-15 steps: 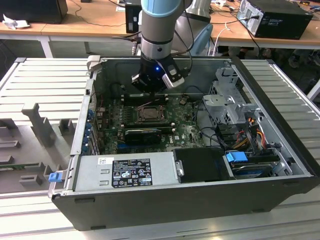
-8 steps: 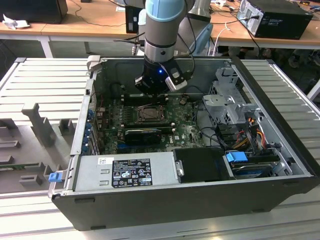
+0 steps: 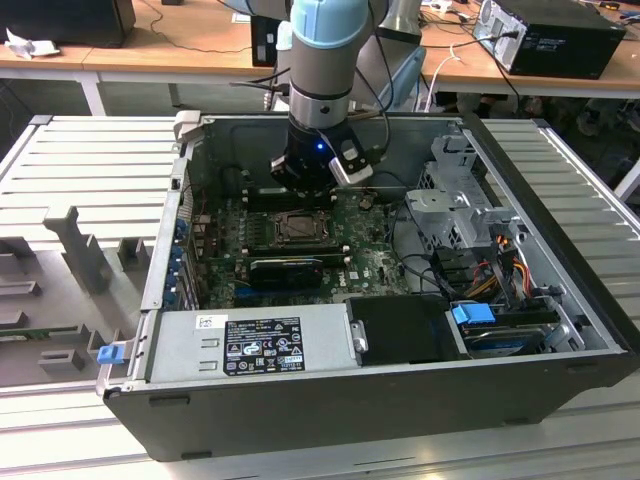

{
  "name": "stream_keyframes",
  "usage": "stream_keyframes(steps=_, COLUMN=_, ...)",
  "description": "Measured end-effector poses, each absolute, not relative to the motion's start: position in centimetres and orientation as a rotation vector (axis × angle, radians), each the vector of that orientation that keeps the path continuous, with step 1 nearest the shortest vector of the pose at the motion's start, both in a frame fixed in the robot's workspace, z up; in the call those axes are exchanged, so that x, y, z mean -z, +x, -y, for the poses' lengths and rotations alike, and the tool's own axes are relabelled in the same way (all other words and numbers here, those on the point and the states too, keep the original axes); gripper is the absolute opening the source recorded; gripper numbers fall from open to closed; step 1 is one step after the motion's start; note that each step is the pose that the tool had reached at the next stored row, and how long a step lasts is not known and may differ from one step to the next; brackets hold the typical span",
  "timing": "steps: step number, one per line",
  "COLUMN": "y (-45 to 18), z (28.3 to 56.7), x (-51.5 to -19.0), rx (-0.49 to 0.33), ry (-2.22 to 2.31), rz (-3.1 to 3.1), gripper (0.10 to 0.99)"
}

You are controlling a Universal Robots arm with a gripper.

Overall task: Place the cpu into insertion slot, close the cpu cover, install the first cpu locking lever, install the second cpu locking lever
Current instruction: 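Install the first cpu locking lever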

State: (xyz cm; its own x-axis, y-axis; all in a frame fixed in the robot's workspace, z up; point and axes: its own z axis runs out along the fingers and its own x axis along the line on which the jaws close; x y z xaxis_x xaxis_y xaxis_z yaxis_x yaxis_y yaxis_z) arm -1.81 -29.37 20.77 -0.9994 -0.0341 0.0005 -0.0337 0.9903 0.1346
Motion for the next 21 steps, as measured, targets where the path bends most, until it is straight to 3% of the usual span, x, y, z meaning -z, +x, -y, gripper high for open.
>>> stream_keyframes(steps=7, y=-1.81, z=29.37, x=-20.49, rx=0.204, ry=0.053, rz=3.132, gripper=0.106)
stream_keyframes(steps=13, y=-1.76, z=29.33, x=-20.37, rx=0.146, ry=0.053, rz=3.134, gripper=0.106)
stream_keyframes(steps=21, y=-1.74, z=29.17, x=-20.30, rx=0.187, ry=0.053, rz=3.133, gripper=0.106)
